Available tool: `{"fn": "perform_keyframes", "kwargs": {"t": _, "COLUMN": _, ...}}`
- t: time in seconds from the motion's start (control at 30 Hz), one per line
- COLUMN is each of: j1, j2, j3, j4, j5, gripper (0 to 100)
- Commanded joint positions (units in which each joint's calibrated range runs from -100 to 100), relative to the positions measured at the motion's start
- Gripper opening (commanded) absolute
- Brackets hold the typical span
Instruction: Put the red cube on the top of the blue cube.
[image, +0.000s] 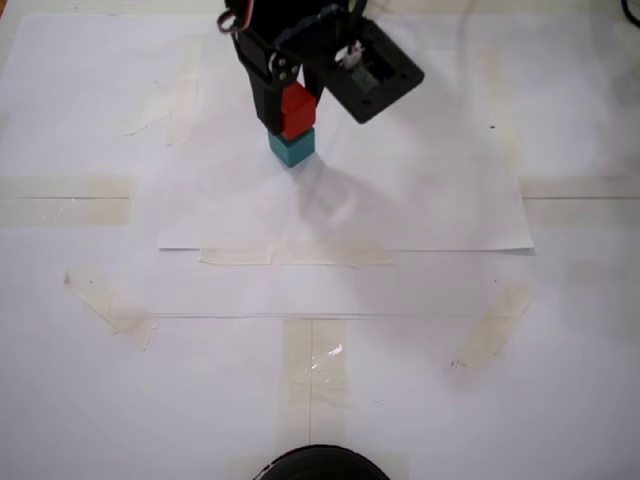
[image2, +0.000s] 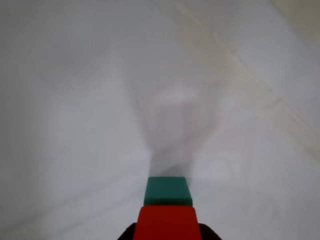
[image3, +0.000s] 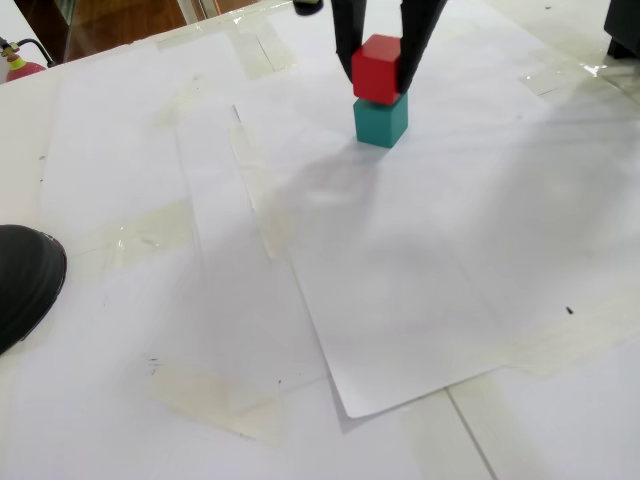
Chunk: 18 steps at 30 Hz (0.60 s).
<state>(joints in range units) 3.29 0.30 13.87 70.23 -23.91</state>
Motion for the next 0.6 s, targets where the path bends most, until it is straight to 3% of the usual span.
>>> {"fn": "perform_keyframes", "kwargs": {"t": 0.0, "j1": 0.95, "j2": 0.13, "j3": -3.11, "j4": -1.21, "j5": 0.63, "gripper": 7}}
{"fn": "perform_keyframes", "kwargs": {"t": 0.57, "j1": 0.80, "j2": 0.64, "j3": -1.03, "j4": -2.44, "j5": 0.05, "gripper": 7}}
